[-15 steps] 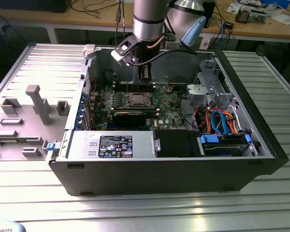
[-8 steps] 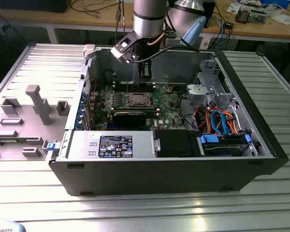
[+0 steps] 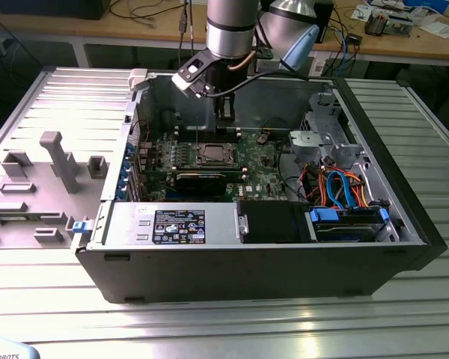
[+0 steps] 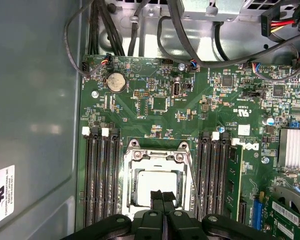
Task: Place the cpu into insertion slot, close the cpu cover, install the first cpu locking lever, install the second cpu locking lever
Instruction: 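Install the first cpu locking lever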
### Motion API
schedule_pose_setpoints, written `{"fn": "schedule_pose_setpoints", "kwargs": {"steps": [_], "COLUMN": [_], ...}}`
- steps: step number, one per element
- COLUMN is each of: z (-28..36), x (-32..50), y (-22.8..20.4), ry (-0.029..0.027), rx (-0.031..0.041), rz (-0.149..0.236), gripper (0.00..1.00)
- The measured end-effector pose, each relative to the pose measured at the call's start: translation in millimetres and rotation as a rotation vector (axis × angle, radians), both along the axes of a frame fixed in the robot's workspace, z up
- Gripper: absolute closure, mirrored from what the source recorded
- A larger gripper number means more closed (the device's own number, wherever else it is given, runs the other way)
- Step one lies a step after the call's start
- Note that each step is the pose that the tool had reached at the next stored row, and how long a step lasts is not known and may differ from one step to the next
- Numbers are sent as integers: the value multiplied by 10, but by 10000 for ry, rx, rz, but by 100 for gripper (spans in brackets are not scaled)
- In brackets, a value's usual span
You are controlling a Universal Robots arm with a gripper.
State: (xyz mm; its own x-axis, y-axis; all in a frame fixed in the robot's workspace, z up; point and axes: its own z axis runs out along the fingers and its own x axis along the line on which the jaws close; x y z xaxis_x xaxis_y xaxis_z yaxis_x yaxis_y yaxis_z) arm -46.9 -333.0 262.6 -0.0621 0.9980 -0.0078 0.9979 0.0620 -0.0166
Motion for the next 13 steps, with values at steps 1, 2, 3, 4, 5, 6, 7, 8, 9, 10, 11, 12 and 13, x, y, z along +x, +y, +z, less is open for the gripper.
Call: {"fn": "schedule_pose_setpoints", "kwargs": {"steps": [1,2,3,4,5,6,7,8,9,10,11,12,13], "z": [0,0,0,0,0,0,0,0,0,0,0,0,0], "x": [0,0,0,0,0,0,0,0,0,0,0,0,0], "y": [0,0,0,0,0,0,0,0,0,0,0,0,0], "ry": [0,-1,0,0,0,0,0,0,0,0,0,0,0], "rx": [0,0,0,0,-1,0,0,0,0,1,0,0,1], "rz": [99,202,325,454,558,680,858,1039,1161,1281,1422,1607,1842], "gripper": [89,89,89,89,89,89,89,89,89,89,89,89,89]}}
